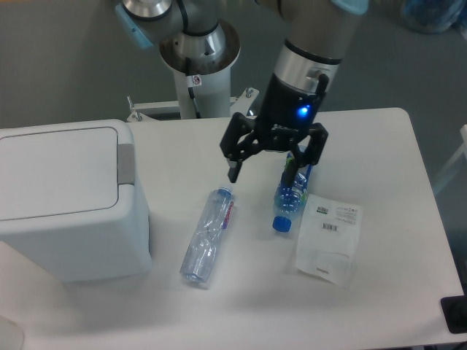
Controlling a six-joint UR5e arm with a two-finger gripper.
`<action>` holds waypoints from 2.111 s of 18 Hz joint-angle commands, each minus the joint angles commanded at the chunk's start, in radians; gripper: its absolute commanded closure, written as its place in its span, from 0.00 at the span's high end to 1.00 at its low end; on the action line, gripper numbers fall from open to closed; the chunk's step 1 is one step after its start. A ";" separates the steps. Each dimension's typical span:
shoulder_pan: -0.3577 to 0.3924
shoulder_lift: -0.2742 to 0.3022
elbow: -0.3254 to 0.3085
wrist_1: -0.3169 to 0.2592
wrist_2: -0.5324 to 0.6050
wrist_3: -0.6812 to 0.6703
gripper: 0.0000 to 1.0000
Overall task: Open the trash can
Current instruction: 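Move the open gripper across the table toward the white trash can, then lower the gripper onto the edge of the trash can lid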
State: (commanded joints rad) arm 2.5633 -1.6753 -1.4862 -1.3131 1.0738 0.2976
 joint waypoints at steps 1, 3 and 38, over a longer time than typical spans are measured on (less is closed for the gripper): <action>0.000 0.024 -0.023 0.000 -0.002 0.000 1.00; 0.000 0.060 -0.061 0.006 -0.006 0.000 1.00; -0.173 0.045 -0.100 0.063 0.008 -0.103 1.00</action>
State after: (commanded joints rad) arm 2.3899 -1.6306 -1.5861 -1.2502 1.0815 0.1948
